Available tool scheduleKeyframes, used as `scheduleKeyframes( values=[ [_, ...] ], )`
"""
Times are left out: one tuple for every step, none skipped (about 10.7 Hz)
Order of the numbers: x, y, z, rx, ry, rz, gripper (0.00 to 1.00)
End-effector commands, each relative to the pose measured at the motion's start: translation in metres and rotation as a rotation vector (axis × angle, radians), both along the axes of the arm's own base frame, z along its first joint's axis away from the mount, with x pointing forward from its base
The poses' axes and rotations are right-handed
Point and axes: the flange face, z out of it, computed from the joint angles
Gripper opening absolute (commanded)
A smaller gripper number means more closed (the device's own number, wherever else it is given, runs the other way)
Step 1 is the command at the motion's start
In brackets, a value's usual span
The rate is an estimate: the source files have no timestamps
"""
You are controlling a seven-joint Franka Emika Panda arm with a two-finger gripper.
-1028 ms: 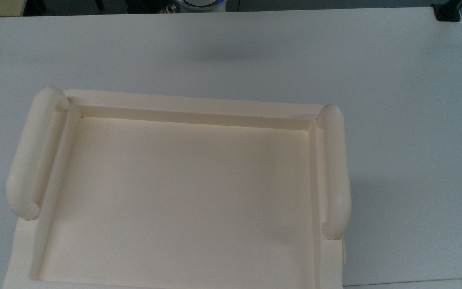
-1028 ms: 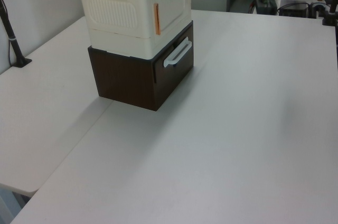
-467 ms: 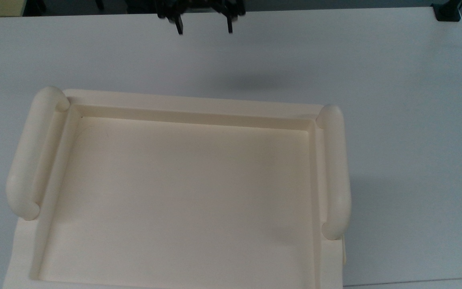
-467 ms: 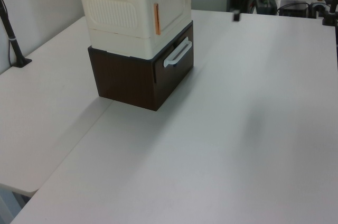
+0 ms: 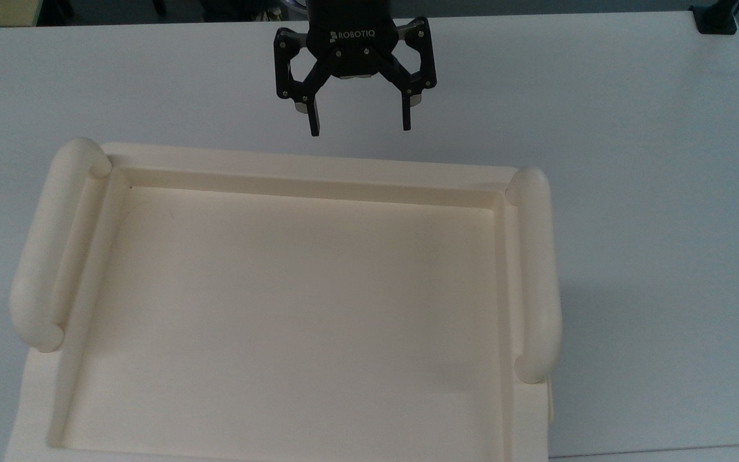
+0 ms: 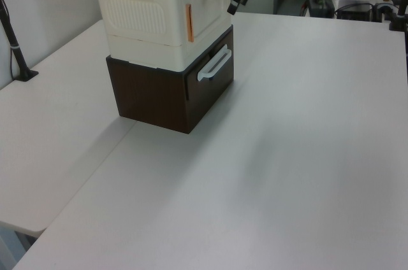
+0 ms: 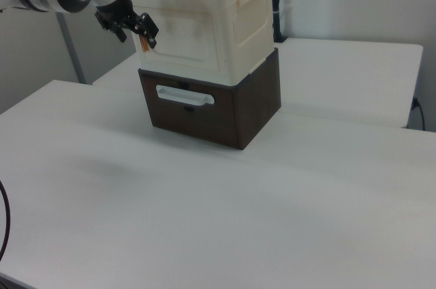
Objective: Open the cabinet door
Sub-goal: 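Move the gripper toward the door edge by the orange latch strip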
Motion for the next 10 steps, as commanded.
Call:
scheduleKeyframes(
  values=[
    [0.013,0.022,0.002,-0.025,-0.119,0.017,1.00],
    [0.013,0.037,0.011,-0.032,-0.154,0.009,1.00],
    [0.014,0.041,0.015,-0.058,-0.179,-0.014,1.00],
    [0.017,0.047,0.013,-0.086,-0.206,-0.031,1.00],
    [0.020,0.066,0.006,-0.095,-0.237,-0.030,1.00],
    [0.023,0.080,-0.002,-0.116,-0.264,-0.050,0.96],
    [0.024,0.093,-0.005,-0.140,-0.288,-0.067,0.92],
    [0.029,0.098,-0.008,-0.137,-0.323,-0.096,0.89],
    [0.033,0.102,-0.012,-0.141,-0.361,-0.104,0.85],
    [0.039,0.106,-0.019,-0.162,-0.376,-0.105,0.76]
  ],
)
